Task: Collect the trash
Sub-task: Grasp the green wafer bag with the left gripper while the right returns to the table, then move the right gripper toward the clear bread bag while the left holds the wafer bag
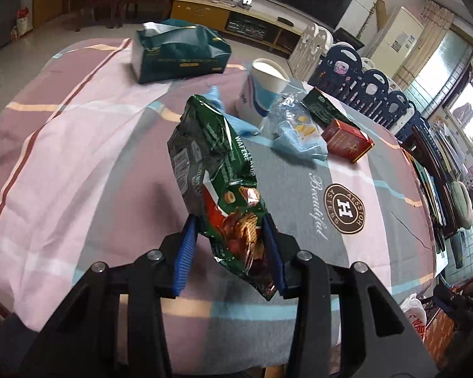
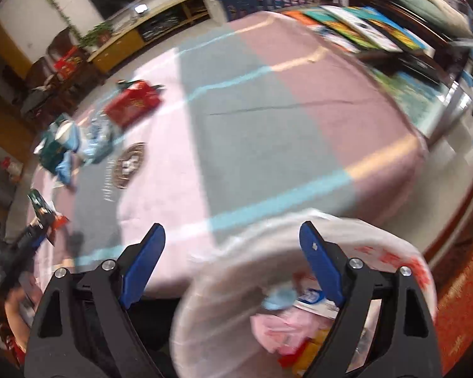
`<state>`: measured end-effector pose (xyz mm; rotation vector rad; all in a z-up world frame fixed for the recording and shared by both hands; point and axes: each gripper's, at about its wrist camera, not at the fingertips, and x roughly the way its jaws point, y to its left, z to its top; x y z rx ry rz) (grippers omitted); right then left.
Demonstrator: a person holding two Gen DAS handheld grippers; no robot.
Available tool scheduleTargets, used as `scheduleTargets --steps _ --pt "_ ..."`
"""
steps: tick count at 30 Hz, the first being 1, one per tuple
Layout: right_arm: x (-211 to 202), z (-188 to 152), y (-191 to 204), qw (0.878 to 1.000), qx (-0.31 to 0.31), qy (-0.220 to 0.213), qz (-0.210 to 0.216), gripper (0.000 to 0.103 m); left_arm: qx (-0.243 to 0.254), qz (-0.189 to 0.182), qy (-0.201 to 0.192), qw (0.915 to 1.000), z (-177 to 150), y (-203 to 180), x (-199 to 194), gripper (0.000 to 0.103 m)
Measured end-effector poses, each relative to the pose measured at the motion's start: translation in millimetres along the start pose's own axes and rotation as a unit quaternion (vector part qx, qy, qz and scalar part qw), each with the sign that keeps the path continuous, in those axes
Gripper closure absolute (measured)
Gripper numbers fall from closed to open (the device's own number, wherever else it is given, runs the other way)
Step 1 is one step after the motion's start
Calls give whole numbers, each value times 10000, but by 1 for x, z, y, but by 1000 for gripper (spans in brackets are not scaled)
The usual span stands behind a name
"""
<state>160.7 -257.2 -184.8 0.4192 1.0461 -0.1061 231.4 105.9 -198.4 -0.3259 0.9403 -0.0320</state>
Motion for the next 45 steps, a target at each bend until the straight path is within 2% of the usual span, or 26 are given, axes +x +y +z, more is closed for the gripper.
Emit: scheduleTargets --steps 3,6,10,13,17,21,23,24,25,26,28,30,37,45 --pt "19 17 56 9983 -533 -92 228 18 -292 -243 -18 9993 -8 17 -16 60" --pt "42 35 113 9942 -1016 -153 332 18 -397 -297 -66 9987 -15 27 -26 59" --pt "79 63 177 9897 -1331 -115 523 18 -702 -452 126 9964 -13 39 -14 59" --pt "108 81 215 9879 -1498 -137 364 18 -672 -556 208 9960 -13 37 -10 59" --pt "158 97 241 9877 -1554 144 -83 18 -613 -633 271 9957 -13 34 -7 59" --pt "193 101 250 9859 -1583 370 -388 18 -693 -707 332 9945 -13 38 -4 59" --pt "199 99 253 9851 -1625 410 -380 26 -716 -732 359 9941 -13 39 -3 59" --pt "201 96 253 9842 -1675 449 -348 48 -713 -731 368 9941 -13 39 -3 59" --pt "201 93 254 9828 -1742 477 -384 61 -705 -725 372 9942 -13 39 -3 59" --pt "197 90 254 9804 -1873 429 -436 68 -696 -721 369 9943 -13 38 -3 59" --pt "190 82 251 9788 -1958 544 -237 93 -696 -717 368 9943 -13 38 -3 59" --pt "179 73 243 9787 -1951 626 -95 97 -711 -722 374 9942 -13 39 -3 59" --pt "117 32 199 9780 -1995 551 250 98 -735 -730 369 9939 -13 39 -3 59" --pt "53 -14 128 9861 -1481 569 500 98 -809 -740 383 9932 -14 41 -3 59"
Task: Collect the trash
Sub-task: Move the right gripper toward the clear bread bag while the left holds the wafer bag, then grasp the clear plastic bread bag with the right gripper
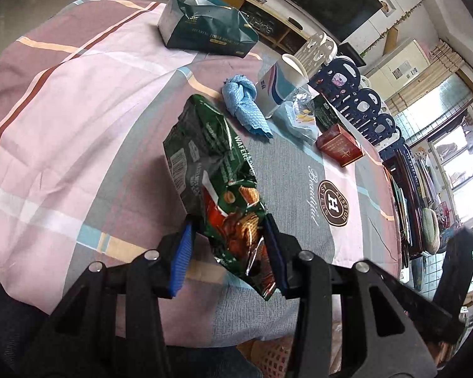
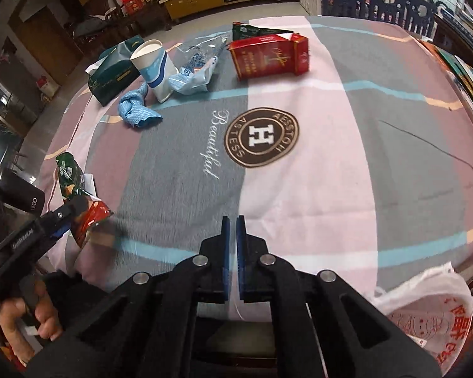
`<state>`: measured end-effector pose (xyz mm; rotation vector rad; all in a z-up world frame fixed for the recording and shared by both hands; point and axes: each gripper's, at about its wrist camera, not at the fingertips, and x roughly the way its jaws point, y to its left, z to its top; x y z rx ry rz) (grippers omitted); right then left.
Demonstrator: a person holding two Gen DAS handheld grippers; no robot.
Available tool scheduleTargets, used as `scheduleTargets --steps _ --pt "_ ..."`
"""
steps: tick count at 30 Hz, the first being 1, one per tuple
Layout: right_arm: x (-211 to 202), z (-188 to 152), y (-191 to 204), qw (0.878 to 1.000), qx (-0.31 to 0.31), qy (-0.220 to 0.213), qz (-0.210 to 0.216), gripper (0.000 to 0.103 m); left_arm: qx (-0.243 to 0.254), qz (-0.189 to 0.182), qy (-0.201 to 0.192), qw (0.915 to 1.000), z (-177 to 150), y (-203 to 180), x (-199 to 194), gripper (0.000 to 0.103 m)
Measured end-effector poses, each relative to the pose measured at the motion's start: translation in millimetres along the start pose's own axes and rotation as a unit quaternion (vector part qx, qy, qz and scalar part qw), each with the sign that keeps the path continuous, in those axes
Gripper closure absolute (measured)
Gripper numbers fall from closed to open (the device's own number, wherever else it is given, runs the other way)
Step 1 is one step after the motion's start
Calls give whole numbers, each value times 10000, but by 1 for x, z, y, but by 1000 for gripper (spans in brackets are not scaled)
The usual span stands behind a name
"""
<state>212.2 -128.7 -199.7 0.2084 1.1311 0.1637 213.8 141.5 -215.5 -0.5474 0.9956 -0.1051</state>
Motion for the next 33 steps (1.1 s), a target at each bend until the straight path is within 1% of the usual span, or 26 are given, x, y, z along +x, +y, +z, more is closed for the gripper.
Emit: scheduleTargets --steps 5,10,15,17,18,19,20,21,22,28,33 --pt "-14 -21 -16 9997 255 10 -50 98 -3 5 -1 10000 0 0 0 59" --pt "-19 -25 -17 9996 215 12 -187 98 -12 8 2 10000 1 1 1 59" --pt "-18 -25 -10 9997 147 42 -195 97 -8 5 3 10000 1 1 1 59" --pt "-16 -24 -8 9996 163 35 -209 91 -10 3 2 10000 1 1 1 59" --pt "-14 -23 -7 9996 162 44 -210 84 -8 1 2 10000 1 1 1 59" --pt "-12 -21 -6 9996 166 57 -241 72 -6 3 2 10000 1 1 1 59" --pt "-10 -19 -5 9994 190 63 -273 64 -2 3 5 10000 1 1 1 59" --pt "-7 -16 -4 9994 229 53 -271 53 -2 4 7 10000 0 1 1 59" --pt "-5 -12 -1 9994 267 14 -230 47 -2 4 9 10000 0 1 2 59" --pt "11 23 26 9991 115 -217 -345 36 -2 1 9 10000 0 1 2 59" --pt "35 71 54 9985 16 -405 -365 34 -15 12 24 10000 0 1 3 59"
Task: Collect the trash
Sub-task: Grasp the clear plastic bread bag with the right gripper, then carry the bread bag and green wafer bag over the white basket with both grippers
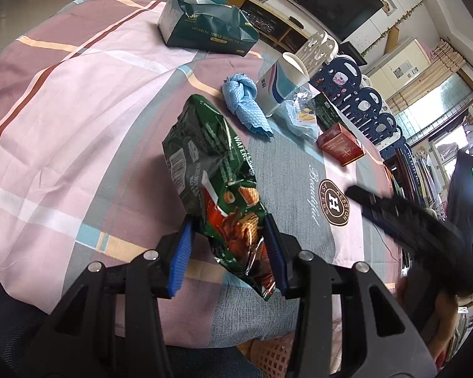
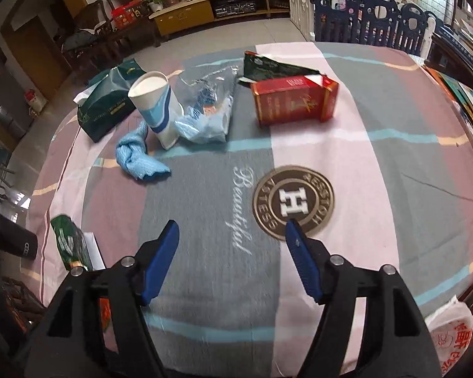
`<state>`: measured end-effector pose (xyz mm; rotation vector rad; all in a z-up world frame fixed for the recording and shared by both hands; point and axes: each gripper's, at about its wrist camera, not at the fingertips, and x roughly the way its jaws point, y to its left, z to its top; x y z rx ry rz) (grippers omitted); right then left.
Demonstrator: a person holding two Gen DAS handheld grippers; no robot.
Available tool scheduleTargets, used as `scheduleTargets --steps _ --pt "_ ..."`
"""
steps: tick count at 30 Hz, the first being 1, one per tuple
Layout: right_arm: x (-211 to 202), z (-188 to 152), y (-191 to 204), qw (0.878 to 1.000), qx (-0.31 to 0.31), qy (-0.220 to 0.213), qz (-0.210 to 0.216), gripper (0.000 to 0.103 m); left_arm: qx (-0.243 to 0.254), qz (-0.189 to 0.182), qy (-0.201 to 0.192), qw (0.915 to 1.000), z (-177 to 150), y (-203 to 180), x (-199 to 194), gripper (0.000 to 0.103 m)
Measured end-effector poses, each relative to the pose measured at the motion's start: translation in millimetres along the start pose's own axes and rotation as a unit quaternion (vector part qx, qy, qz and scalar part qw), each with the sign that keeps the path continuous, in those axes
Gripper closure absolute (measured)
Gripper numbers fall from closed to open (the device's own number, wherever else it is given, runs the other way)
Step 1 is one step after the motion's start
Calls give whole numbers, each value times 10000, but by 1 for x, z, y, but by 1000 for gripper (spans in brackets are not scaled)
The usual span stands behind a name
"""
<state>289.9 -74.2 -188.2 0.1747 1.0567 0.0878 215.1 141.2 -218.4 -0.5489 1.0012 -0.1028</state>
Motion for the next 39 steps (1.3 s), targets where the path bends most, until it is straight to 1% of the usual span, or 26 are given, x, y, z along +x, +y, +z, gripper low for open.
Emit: scheduleTargets --steps 3,6,10,14,17,18,19,20,21,22,25,30,33,39 --pt "25 35 17 9991 -11 -178 -388 34 -23 -8 20 10000 0 1 0 59" --pt "50 66 28 9975 -6 -320 -636 34 -28 2 48 10000 0 1 0 59" --pt "86 92 33 9962 119 -144 -850 34 -46 7 105 9999 1 1 2 59" --pt "108 100 35 9955 118 -24 -935 34 -55 17 151 9999 2 1 4 59" --pt "118 98 40 9954 2 17 -954 34 -41 27 165 9999 2 1 5 59" --pt "119 97 42 9956 -18 34 -937 37 -42 28 167 9998 3 1 5 59" --pt "120 96 42 9964 -30 46 -851 46 -45 28 168 9998 3 1 5 59" --pt "121 95 43 9970 -49 70 -765 52 -44 27 167 9998 3 1 5 59" --pt "121 93 45 9969 -87 96 -778 63 -44 29 166 9998 3 1 5 59" --pt "122 91 47 9961 -170 112 -854 70 -41 29 164 9999 3 1 5 59" --pt "118 85 45 9968 -335 94 -719 79 -43 28 164 9999 3 1 5 59" --pt "104 71 32 9979 -295 134 -553 80 -51 23 163 9999 3 1 5 59" --pt "86 57 23 9989 -270 157 -340 80 -62 18 162 9998 3 1 5 59" --pt "36 8 8 9991 -393 152 31 80 -94 16 120 9999 3 2 5 59"
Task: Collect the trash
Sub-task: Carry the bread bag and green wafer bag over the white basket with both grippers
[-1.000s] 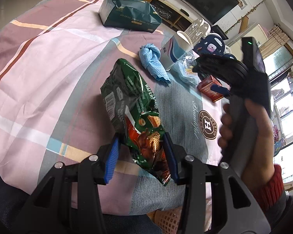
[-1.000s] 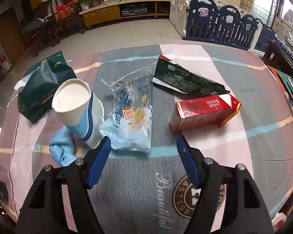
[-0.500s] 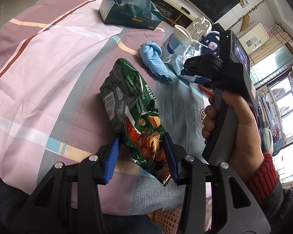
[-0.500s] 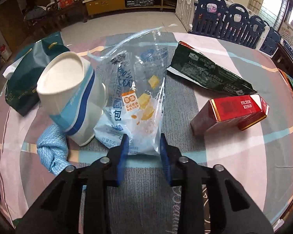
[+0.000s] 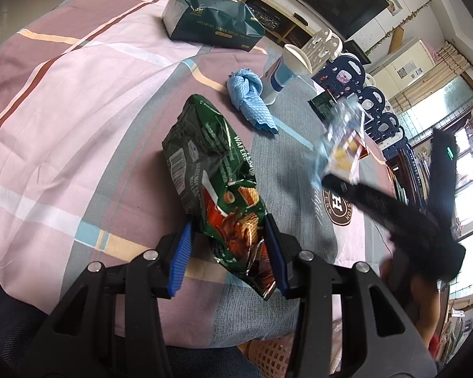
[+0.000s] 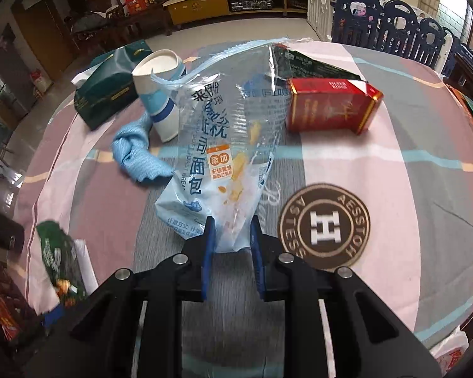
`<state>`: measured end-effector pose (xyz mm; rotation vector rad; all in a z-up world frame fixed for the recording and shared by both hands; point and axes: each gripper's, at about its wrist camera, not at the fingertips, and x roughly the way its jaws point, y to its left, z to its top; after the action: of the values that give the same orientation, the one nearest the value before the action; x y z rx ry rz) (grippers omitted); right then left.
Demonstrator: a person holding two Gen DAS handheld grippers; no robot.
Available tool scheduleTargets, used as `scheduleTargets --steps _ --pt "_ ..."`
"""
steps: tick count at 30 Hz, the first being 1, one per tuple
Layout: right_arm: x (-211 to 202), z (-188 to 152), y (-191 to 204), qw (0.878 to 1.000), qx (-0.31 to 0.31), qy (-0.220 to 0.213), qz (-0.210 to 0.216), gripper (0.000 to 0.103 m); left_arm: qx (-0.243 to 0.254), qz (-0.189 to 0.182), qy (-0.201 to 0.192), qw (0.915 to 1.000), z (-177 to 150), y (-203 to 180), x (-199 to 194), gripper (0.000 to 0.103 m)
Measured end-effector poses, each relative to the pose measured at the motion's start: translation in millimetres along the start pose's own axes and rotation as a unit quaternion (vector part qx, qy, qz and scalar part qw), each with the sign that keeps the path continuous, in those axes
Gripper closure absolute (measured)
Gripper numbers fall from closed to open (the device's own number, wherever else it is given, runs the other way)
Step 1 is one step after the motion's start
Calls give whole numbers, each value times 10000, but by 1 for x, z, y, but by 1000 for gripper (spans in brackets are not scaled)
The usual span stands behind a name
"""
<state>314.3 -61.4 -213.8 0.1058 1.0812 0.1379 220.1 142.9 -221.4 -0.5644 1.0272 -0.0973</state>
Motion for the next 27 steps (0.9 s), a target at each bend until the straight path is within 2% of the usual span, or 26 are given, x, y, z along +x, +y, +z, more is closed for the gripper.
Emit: scheduleTargets --steps 6,10,16,20,23,27 --pt "-29 -50 -9 9997 -6 184 133 80 6 -21 -88 10000 -1 0 -4 59" --pt "-45 -70 -9 9998 -47 119 141 81 89 -56 -130 9999 -2 -3 -5 61" --pt "-55 -78 -16 9998 6 73 199 81 66 -73 -159 9998 -1 -2 -6 61" --pt "-70 -76 -18 9999 30 -71 128 81 83 -71 -367 9993 -2 -4 -13 62" --pt "-84 -78 -22 9998 50 -159 108 80 281 212 -561 9978 -4 -14 -21 62" --pt "-107 -88 -43 9992 252 -287 88 80 815 458 -792 9925 -17 -48 -37 63"
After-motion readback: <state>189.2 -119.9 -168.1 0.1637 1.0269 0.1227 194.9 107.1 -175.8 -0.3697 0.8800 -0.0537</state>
